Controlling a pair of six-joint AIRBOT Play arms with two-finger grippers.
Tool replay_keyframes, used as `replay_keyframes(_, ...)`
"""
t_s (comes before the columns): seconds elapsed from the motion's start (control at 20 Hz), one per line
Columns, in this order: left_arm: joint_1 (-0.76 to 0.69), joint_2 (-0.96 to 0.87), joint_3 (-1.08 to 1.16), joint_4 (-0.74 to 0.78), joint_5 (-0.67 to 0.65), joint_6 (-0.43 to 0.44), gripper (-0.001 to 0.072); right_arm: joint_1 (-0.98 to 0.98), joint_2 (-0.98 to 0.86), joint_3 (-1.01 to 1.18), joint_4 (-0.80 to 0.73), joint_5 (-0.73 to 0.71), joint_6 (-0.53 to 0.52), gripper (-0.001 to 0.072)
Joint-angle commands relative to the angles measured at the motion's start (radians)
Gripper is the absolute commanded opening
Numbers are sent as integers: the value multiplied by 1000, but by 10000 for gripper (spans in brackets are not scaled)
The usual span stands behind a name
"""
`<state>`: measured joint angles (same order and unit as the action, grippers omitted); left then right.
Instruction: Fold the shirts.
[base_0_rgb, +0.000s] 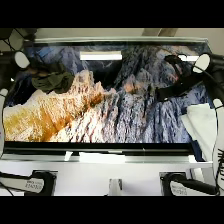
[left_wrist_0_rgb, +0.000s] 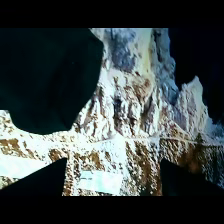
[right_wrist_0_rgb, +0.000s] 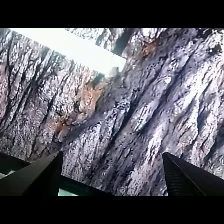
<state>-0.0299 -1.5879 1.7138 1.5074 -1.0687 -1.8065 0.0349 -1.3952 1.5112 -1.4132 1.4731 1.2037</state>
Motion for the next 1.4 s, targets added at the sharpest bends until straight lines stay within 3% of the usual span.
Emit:
replay_keyframes(0.0, 251, -169, 167, -172, -181, -143, 699, 1, 0, 1, 10, 8, 25, 673)
replay_keyframes(0.15, 368, -278, 139, -350, -231, -123, 700, 1, 0, 1, 9, 8, 28, 675)
replay_keyframes(0.3, 344, -349, 107, -386, -110, -113, 719, 1, 0, 1, 10, 14, 27, 676)
replay_keyframes(0.5, 286, -423, 106, -570, 98, -40, 719, 1, 0, 1, 10, 15, 27, 693)
replay_keyframes(0.7, 256, -479, 106, -592, 133, -39, 705, 1, 0, 1, 21, 23, 23, 692)
replay_keyframes(0.75, 255, -484, 106, -592, 136, -39, 494, 1, 0, 1, 28, 24, 19, 691)
replay_keyframes(0.8, 256, -483, 108, -592, 138, -38, 185, 1, 0, 1, 29, 22, 18, 691)
replay_keyframes(0.85, 258, -475, 113, -605, 138, -28, 36, 1, 0, 1, 28, 14, 18, 690)
replay_keyframes(0.9, 257, -453, 114, -650, 158, 32, 34, 1, 0, 1, 26, -8, 15, 685)
replay_keyframes(1.05, 203, -289, 114, -803, 234, 345, 32, 1, 0, 1, 14, -160, -116, 672)
replay_keyframes(1.2, 82, -20, 114, -802, 212, 562, 31, 1, 25, 2, -14, -264, -158, 654)
replay_keyframes(1.35, -93, 219, 113, -669, 187, 586, 31, 1, 156, 2, -60, -278, -161, 654)
